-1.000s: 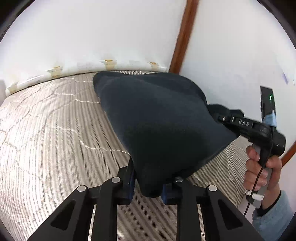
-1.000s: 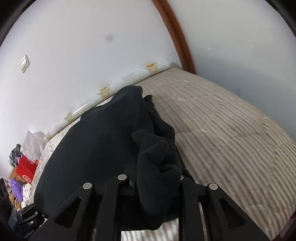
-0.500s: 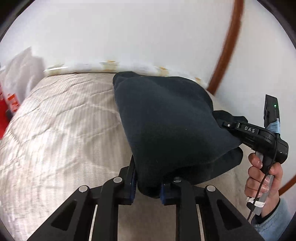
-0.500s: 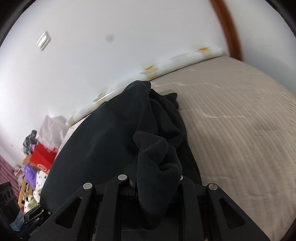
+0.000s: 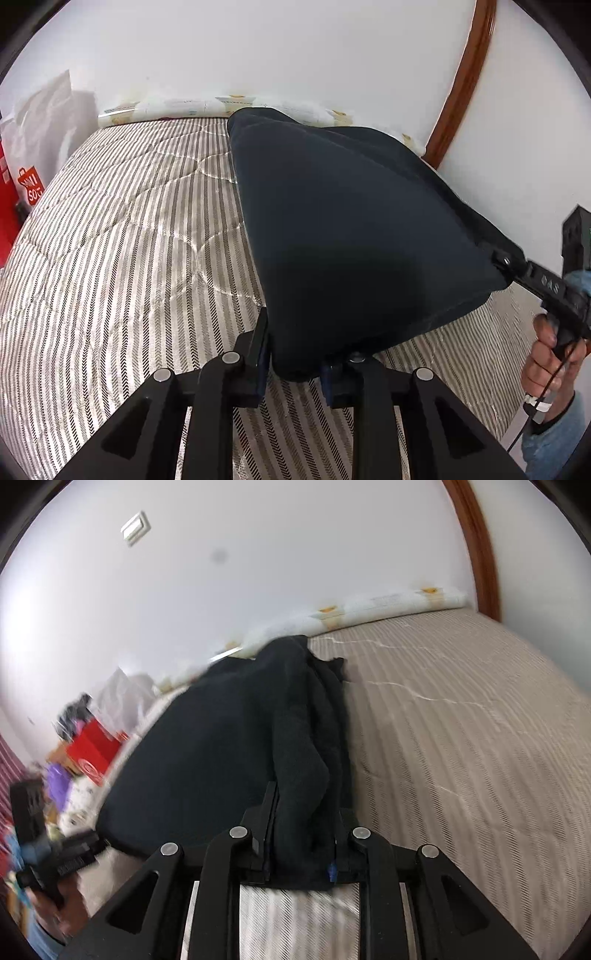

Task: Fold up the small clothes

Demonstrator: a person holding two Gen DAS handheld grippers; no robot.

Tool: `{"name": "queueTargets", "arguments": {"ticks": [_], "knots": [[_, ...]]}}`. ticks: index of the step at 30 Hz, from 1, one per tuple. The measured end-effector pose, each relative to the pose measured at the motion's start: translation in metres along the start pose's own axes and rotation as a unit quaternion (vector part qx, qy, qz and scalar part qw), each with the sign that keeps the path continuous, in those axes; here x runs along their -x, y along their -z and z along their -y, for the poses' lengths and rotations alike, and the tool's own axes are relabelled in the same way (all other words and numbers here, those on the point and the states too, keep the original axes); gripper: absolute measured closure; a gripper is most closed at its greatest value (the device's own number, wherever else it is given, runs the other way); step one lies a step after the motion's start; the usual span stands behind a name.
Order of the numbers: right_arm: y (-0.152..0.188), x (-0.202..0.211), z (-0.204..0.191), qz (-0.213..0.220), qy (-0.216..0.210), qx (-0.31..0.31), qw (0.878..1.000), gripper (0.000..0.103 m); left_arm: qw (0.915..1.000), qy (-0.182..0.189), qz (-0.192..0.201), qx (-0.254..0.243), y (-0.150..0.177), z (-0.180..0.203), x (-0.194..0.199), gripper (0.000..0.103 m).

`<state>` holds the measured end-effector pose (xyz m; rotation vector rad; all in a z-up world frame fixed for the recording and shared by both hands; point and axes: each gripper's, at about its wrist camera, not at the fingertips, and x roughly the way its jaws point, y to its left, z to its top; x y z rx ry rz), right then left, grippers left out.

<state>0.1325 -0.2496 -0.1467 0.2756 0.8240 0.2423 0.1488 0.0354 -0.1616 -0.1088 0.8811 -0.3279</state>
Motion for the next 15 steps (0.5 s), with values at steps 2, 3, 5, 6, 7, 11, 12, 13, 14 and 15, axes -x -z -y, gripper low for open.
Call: {"name": "queueTargets", "arguments": {"ticks": [2,3,5,6,7,11,12,13,14,15], "knots": [[0.001,0.013,-0.001,0.006,0.01,0.012,1.0,0.078,0.9999,0.01,-0.008,0.006,-0.003,-0.001,-0.004,0.081],[0.0,0.02,-0.003,0.014,0.013,0.018,1.0,0.078,0.9998,0.014,-0.009,0.007,-0.002,-0.004,-0.004,0.082],[-0.006,0.028,-0.013,0.032,0.025,0.036,0.999,0.078,0.9997,0.021,-0.01,0.01,-0.001,-0.005,0.0,0.082],[-0.009,0.029,-0.019,0.042,0.029,0.046,0.998,0.077,0.9996,0.023,-0.011,0.011,0.001,-0.005,0.002,0.081],[-0.012,0.028,-0.023,0.05,0.032,0.055,0.997,0.077,0.9996,0.024,-0.012,0.012,0.002,-0.006,0.003,0.08],[-0.019,0.01,-0.031,0.06,0.046,0.063,0.995,0.077,0.9989,0.044,-0.016,0.01,0.008,-0.002,0.013,0.068],[-0.018,0.004,-0.03,0.054,0.057,0.065,0.995,0.078,0.9988,0.048,-0.011,0.005,0.011,0.0,0.019,0.068],[-0.015,-0.005,-0.028,0.039,0.08,0.07,0.994,0.082,0.9988,0.049,-0.004,-0.001,0.013,0.002,0.025,0.068],[-0.011,-0.01,-0.026,0.025,0.097,0.072,0.992,0.084,0.9987,0.051,0.002,-0.006,0.014,0.003,0.03,0.068],[-0.006,-0.014,-0.021,0.011,0.098,0.071,0.993,0.085,0.9981,0.06,0.007,-0.01,0.015,0.005,0.036,0.068]]}}
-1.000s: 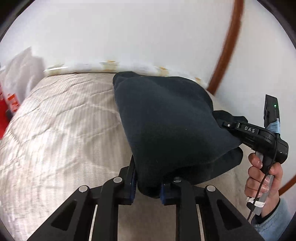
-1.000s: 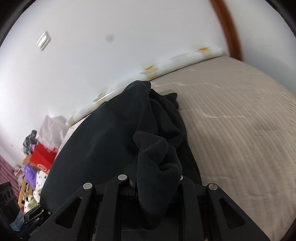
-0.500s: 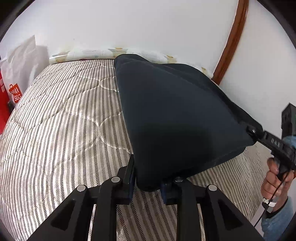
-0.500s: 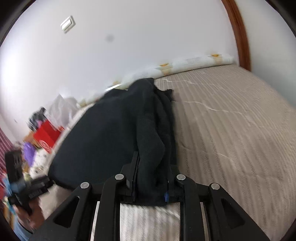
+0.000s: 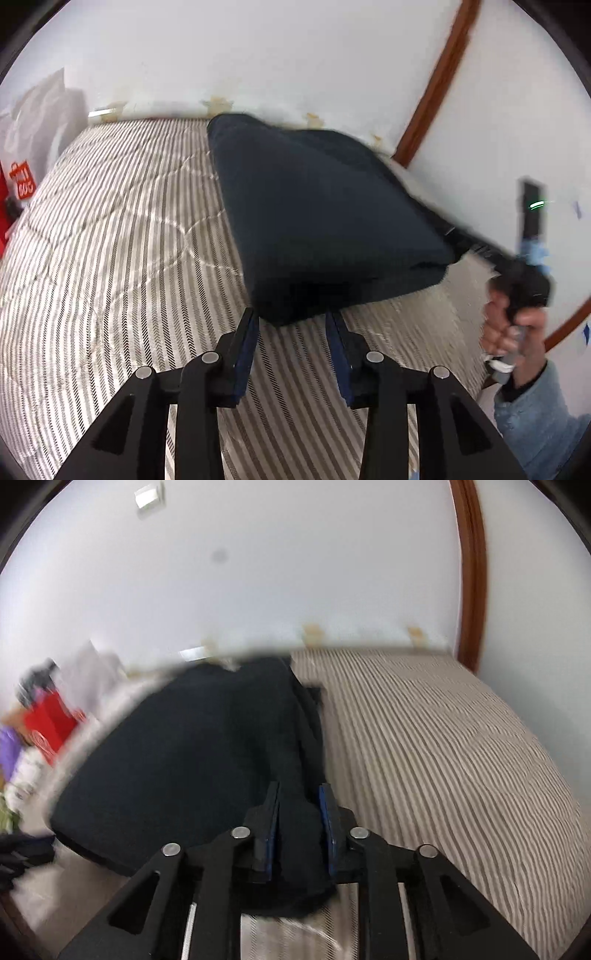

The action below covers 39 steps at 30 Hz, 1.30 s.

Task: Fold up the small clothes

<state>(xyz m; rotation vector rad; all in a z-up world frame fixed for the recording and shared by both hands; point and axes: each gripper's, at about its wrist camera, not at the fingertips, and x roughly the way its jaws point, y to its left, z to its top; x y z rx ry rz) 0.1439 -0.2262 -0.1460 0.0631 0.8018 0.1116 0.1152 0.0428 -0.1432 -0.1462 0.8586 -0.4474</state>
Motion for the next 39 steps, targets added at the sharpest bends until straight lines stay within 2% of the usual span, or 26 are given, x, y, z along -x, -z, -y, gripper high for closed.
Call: {"name": "queueTargets", "arguments": {"ticks": [4,6,9,11,13,21,23,25,29,31,34,39], "knots": [[0.018,0.009,0.007,-0.005,-0.014,0.009,1.0,0.085,0.9997,0.019,0.018,0.0,-0.014,0.004,0.01,0.067],[0.016,0.019,0.008,-0.002,-0.007,0.018,1.0,0.085,0.9995,0.006,0.029,-0.005,-0.03,0.005,0.006,0.065],[0.007,0.039,0.014,0.015,-0.021,0.013,1.0,0.085,0.9996,-0.019,0.021,0.004,-0.044,0.0,-0.014,0.064],[-0.001,0.044,0.015,0.026,-0.031,0.006,0.999,0.084,0.9989,-0.045,0.01,0.009,-0.045,-0.004,-0.03,0.061],[-0.007,0.044,0.017,0.029,-0.039,-0.005,0.999,0.083,0.9984,-0.053,-0.002,0.018,-0.04,-0.008,-0.043,0.059],[-0.031,-0.006,0.005,-0.005,-0.07,-0.034,0.997,0.083,0.9985,-0.035,-0.019,0.036,-0.03,-0.012,-0.043,0.055],[-0.034,-0.025,0.0,-0.027,-0.058,-0.037,0.997,0.084,0.9986,-0.036,-0.021,0.033,-0.029,-0.011,-0.042,0.054],[-0.035,-0.034,-0.002,-0.035,-0.052,-0.036,0.997,0.097,0.9986,-0.038,-0.021,0.03,-0.029,-0.01,-0.041,0.054],[-0.031,-0.01,0.017,0.03,-0.075,-0.065,0.995,0.1,0.9986,-0.044,-0.023,0.02,-0.03,-0.01,-0.04,0.052],[-0.027,-0.011,0.024,0.023,-0.086,-0.078,0.993,0.1,0.9986,-0.044,-0.024,0.015,-0.031,-0.008,-0.041,0.052],[-0.022,-0.018,0.022,-0.003,-0.075,-0.069,0.995,0.099,0.9985,-0.048,-0.025,0.008,-0.032,-0.007,-0.042,0.052],[-0.018,0.006,0.019,0.008,-0.046,-0.049,0.998,0.096,0.9986,-0.049,-0.022,0.004,-0.034,-0.007,-0.04,0.052]]}}
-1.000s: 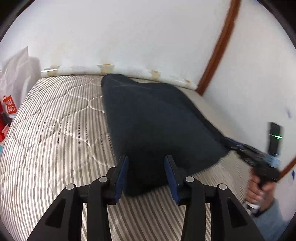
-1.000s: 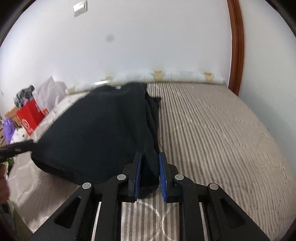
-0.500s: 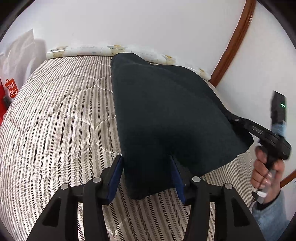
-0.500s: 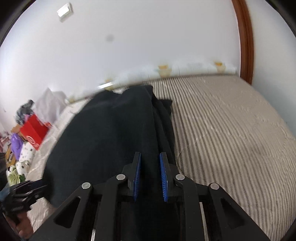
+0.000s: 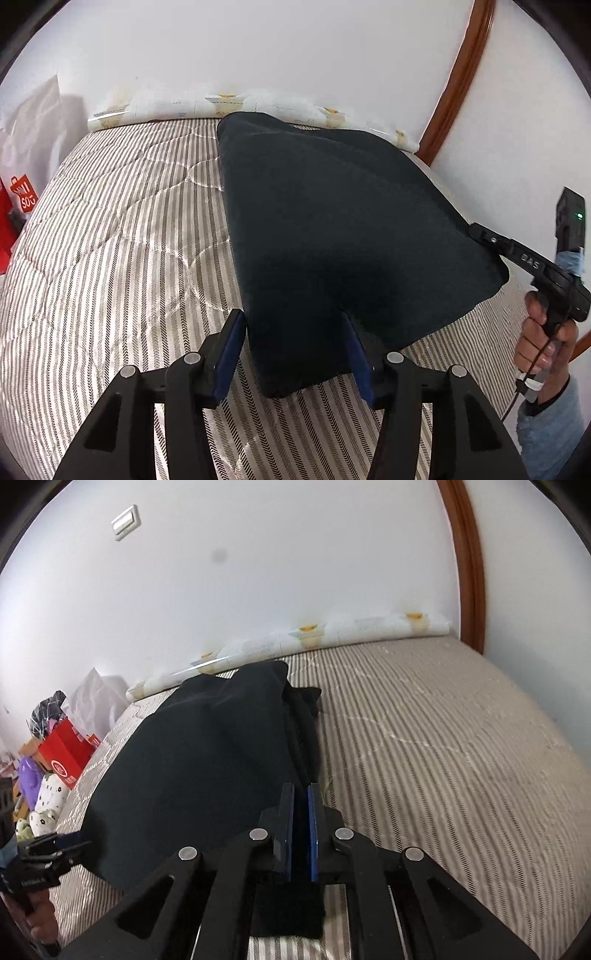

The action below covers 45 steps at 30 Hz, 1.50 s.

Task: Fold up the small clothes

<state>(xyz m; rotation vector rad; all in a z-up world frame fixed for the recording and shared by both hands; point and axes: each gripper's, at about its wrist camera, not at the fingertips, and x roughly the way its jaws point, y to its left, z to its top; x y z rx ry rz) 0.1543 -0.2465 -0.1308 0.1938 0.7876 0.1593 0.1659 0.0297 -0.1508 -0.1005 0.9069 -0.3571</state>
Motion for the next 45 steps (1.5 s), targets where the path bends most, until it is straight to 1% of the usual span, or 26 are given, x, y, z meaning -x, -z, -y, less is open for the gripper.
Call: {"name": "queueTargets", "arguments": {"ticks": [3,7,9,12,14,15,16,17,18,20,23,25,29,34,36,37,38,39,41,42,43,45], "knots": [[0.01,0.003,-0.001,-0.014,0.001,0.011,1.0,0.096,0.9999,0.008,0.006,0.005,-0.004,-0.002,0.001,0.052],[0.031,-0.003,0.001,-0.046,0.037,0.031,0.998,0.095,0.9999,0.009,0.01,0.01,-0.011,-0.004,0.001,0.052],[0.032,0.004,0.005,-0.046,0.036,0.031,0.998,0.095,0.9998,0.01,0.011,0.011,-0.014,-0.007,0.001,0.052],[0.024,0.018,0.004,-0.038,0.038,0.042,0.998,0.094,0.9999,0.005,0.012,0.007,-0.019,-0.01,0.001,0.052],[0.011,0.025,0.001,-0.025,0.037,0.052,0.998,0.09,0.9999,0.004,0.014,0.008,-0.024,-0.011,0.001,0.052],[0.003,0.026,-0.001,-0.019,0.033,0.056,0.998,0.082,0.9998,0.002,0.015,0.009,-0.027,-0.012,0.0,0.052],[-0.006,0.025,-0.004,-0.014,0.032,0.059,0.998,0.07,0.9998,0.0,0.017,0.01,-0.031,-0.012,0.0,0.051],[-0.013,0.021,-0.007,-0.011,0.032,0.06,0.998,0.066,0.9998,-0.003,0.019,0.01,-0.036,-0.013,0.0,0.051],[-0.022,0.017,-0.01,-0.01,0.03,0.062,0.998,0.065,0.9997,-0.007,0.02,0.009,-0.039,-0.013,-0.001,0.05],[-0.041,0.002,-0.019,-0.012,0.025,0.071,0.997,0.065,0.9996,-0.016,0.021,0.007,-0.047,-0.014,-0.002,0.048],[-0.066,-0.022,-0.031,-0.018,0.028,0.077,0.997,0.065,0.9995,-0.025,0.019,0.005,-0.06,-0.017,-0.005,0.047],[-0.083,-0.041,-0.038,-0.026,0.018,0.074,0.997,0.065,0.9995,-0.028,0.016,0.006,-0.067,-0.019,-0.009,0.046],[-0.106,-0.087,-0.044,-0.057,0.014,0.062,0.996,0.065,0.9995,-0.03,0.013,0.003,-0.076,-0.022,-0.018,0.045],[-0.121,-0.143,-0.035,-0.105,0.0,0.014,0.994,0.065,0.9999,-0.013,0.007,-0.002,-0.083,-0.024,-0.033,0.043],[-0.124,-0.166,-0.032,-0.128,-0.018,-0.014,0.991,0.066,1.0,-0.007,-0.001,-0.003,-0.085,-0.022,-0.044,0.043],[-0.124,-0.174,-0.032,-0.137,-0.027,-0.02,0.99,0.077,1.0,-0.006,-0.003,-0.002,-0.086,-0.022,-0.048,0.043],[-0.124,-0.176,-0.032,-0.136,-0.033,-0.022,0.99,0.086,1.0,-0.004,-0.006,-0.003,-0.086,-0.021,-0.051,0.043],[-0.127,-0.172,-0.032,-0.122,-0.043,-0.012,0.992,0.093,1.0,-0.003,-0.008,-0.005,-0.086,-0.02,-0.054,0.043],[-0.133,-0.152,-0.025,-0.074,-0.07,-0.004,0.995,0.094,0.9999,0.002,-0.009,-0.009,-0.086,-0.02,-0.055,0.042],[-0.135,-0.146,-0.019,-0.06,-0.074,-0.006,0.995,0.094,0.9998,0.013,-0.008,-0.009,-0.086,-0.021,-0.055,0.041],[-0.135,-0.148,-0.015,-0.065,-0.072,-0.008,0.995,0.094,0.9997,0.019,-0.008,-0.008,-0.086,-0.021,-0.055,0.041],[-0.131,-0.164,-0.014,-0.107,-0.057,-0.003,0.993,0.094,0.9997,0.019,-0.011,-0.007,-0.087,-0.021,-0.057,0.041]]}}
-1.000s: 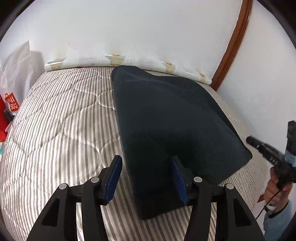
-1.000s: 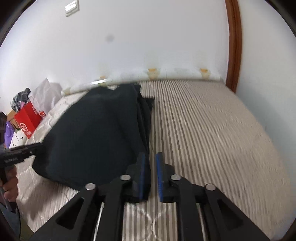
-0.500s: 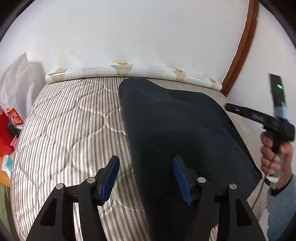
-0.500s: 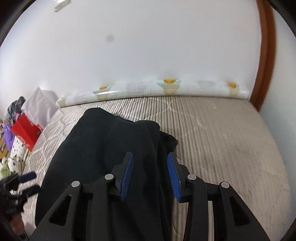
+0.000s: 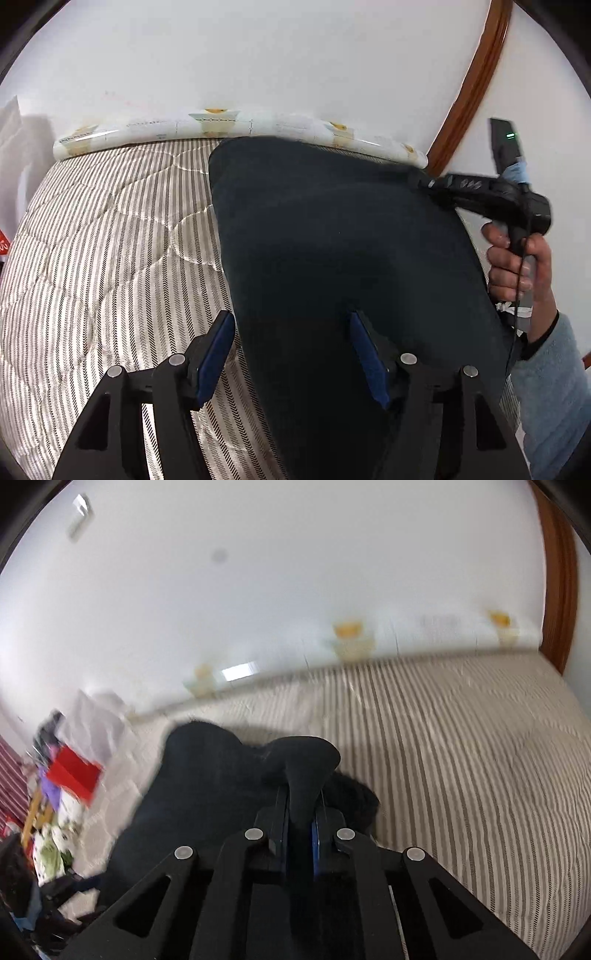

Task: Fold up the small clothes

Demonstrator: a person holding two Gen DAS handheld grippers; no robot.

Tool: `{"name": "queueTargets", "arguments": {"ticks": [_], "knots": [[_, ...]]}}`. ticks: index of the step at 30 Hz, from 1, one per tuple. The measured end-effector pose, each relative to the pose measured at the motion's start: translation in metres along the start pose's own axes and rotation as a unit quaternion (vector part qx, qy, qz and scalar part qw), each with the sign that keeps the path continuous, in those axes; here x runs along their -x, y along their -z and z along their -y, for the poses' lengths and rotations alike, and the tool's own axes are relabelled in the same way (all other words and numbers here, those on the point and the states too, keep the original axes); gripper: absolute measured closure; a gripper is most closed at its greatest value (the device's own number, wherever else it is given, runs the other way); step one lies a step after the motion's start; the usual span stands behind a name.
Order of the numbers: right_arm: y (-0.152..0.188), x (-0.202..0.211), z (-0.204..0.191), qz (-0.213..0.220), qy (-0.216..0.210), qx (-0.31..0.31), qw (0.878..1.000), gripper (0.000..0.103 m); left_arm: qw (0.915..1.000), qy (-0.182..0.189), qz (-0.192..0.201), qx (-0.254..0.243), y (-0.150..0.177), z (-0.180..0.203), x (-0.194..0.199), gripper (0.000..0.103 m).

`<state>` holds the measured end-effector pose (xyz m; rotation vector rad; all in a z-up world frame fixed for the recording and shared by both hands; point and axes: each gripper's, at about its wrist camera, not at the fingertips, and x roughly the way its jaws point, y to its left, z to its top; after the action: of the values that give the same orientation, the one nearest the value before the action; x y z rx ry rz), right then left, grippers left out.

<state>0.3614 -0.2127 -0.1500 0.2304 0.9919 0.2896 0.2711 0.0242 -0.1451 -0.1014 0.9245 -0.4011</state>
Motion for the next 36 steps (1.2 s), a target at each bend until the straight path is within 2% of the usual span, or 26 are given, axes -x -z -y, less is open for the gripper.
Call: {"name": "queueTargets", "arguments": {"ticks": [2,5,7,11,13,14,17,18,19,21,24,26,33,36], "knots": [[0.001,-0.004,0.002,-0.014,0.007,-0.002,1.0,0.091,1.0,0.0,0.0,0.0,0.0,0.001,-0.001,0.041],[0.004,0.018,0.003,0.014,0.025,-0.006,1.0,0.082,1.0,-0.002,0.0,0.0,0.003,-0.001,0.004,0.041],[0.011,0.033,0.003,0.016,0.03,-0.004,0.999,0.08,1.0,0.0,0.001,0.001,0.005,-0.002,0.01,0.041],[0.04,0.062,0.004,0.004,0.022,0.01,1.0,0.078,1.0,0.003,0.007,-0.003,0.012,-0.002,0.022,0.041],[0.058,0.073,0.007,0.0,0.007,0.012,1.0,0.067,0.9999,0.005,0.008,-0.005,0.017,-0.001,0.027,0.041],[0.066,0.076,0.007,-0.003,-0.001,0.011,1.0,0.065,0.9999,0.006,0.008,-0.005,0.019,0.0,0.028,0.041],[0.083,0.071,0.007,-0.016,-0.024,0.005,1.0,0.068,1.0,0.007,0.005,-0.006,0.025,0.004,0.029,0.041],[0.086,0.066,0.006,-0.024,-0.034,0.007,0.999,0.097,1.0,0.005,0.004,-0.006,0.027,0.006,0.029,0.041],[0.087,0.064,0.005,-0.025,-0.039,0.012,0.999,0.097,1.0,0.002,0.004,-0.004,0.028,0.007,0.028,0.041],[0.09,0.076,0.008,0.016,-0.037,0.021,0.999,0.098,1.0,-0.001,-0.003,0.003,0.032,0.007,0.029,0.041],[0.092,0.081,0.023,0.022,-0.059,-0.021,0.998,0.098,1.0,-0.002,-0.003,0.006,0.04,0.008,0.036,0.041],[0.096,0.079,0.021,0.012,-0.043,-0.02,0.999,0.097,0.9999,-0.009,-0.003,0.004,0.044,0.009,0.04,0.041],[0.114,0.107,0.011,0.032,0.002,-0.014,0.999,0.095,0.9997,-0.026,0.0,0.001,0.053,0.017,0.05,0.041],[0.127,0.119,0.014,0.034,0.015,-0.014,0.999,0.086,0.9996,-0.026,-0.001,0.002,0.057,0.02,0.051,0.041]]}}
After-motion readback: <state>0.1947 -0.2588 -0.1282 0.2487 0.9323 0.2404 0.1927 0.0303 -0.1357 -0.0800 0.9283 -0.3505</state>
